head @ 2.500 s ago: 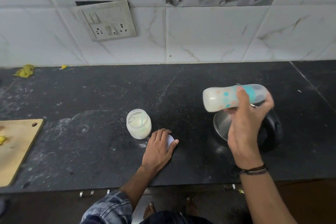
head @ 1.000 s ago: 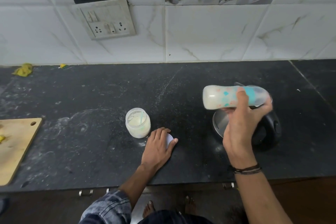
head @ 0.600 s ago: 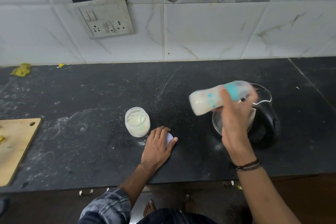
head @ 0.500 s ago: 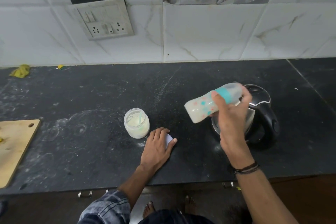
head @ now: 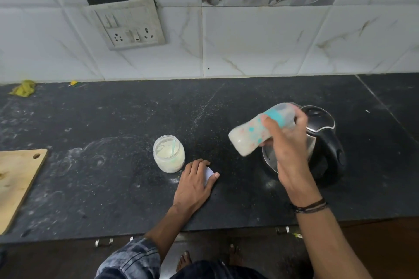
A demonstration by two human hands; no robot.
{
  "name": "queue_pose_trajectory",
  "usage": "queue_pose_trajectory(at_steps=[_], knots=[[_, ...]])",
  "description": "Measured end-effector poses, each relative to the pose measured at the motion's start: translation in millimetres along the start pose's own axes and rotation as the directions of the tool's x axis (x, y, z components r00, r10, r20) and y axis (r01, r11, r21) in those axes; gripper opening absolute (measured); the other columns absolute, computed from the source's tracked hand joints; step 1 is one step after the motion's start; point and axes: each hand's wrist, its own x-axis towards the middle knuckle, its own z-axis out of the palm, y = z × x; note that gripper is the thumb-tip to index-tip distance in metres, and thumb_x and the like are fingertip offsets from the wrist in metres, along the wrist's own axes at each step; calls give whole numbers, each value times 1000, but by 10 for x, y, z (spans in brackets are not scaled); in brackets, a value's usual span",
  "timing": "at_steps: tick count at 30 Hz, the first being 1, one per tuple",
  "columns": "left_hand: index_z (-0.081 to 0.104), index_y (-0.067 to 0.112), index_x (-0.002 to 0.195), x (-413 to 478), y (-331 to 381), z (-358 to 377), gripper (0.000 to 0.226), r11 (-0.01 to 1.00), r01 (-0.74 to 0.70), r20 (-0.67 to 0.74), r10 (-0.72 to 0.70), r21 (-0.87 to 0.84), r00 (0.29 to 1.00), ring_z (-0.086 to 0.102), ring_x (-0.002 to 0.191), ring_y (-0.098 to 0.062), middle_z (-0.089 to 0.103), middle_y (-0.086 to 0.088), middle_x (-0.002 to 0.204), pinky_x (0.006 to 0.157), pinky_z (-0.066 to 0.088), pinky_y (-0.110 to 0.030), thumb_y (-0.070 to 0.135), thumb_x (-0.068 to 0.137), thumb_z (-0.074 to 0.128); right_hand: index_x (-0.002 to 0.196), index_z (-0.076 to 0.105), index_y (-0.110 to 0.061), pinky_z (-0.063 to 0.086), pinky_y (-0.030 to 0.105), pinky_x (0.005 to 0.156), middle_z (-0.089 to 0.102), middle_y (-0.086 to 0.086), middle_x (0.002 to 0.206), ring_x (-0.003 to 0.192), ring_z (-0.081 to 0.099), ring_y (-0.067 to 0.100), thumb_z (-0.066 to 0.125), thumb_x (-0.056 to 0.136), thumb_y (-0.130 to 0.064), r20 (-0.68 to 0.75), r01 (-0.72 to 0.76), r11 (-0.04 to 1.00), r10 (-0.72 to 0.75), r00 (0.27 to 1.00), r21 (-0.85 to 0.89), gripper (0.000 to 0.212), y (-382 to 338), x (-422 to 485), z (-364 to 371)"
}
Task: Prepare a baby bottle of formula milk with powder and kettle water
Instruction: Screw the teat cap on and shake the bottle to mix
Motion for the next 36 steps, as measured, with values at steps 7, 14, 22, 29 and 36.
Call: queue_pose_trajectory(at_steps=[7,14,22,29,36], knots=[[56,22,131,-3,4,-3,51,1000,3,4,-3,5,1000,48,123,-14,55,6,134,107,41,-31,62,104,40,131,42,-29,60,32,64,66,0,122,98,73,9,75,92,-18,-113,24,996,-14,994,83,53,1,21,-43],[57,21,131,-1,14,-1,52,1000,1,1,-1,3,1000,48,123,-14,56,5,133,109,38,-29,62,104,38,138,38,-22,60,33,66,70,1,123,99,74,10,72,94,-17,-186,57,984,-25,982,170,56,-26,12,-40],[56,22,132,-6,3,-5,53,1000,5,5,-5,11,1000,48,123,-14,55,6,134,110,37,-29,63,104,37,142,35,-20,60,32,65,70,2,121,96,74,9,72,94,-14,-154,77,987,-55,987,140,61,-32,-45,-19],[56,22,132,-10,-4,-9,56,1000,7,3,-7,-7,1000,48,123,-13,56,5,134,110,40,-31,65,104,35,139,39,-20,58,30,63,68,-3,113,90,74,7,75,92,-13,-123,47,991,-31,992,125,60,-43,-32,22],[55,22,133,-4,-6,-18,56,1000,9,22,-9,-8,1000,47,125,-14,55,5,136,111,38,-31,65,103,35,135,42,-23,58,28,61,66,-6,109,88,73,6,74,91,-9,36,-16,1000,16,999,4,56,-20,-9,18]])
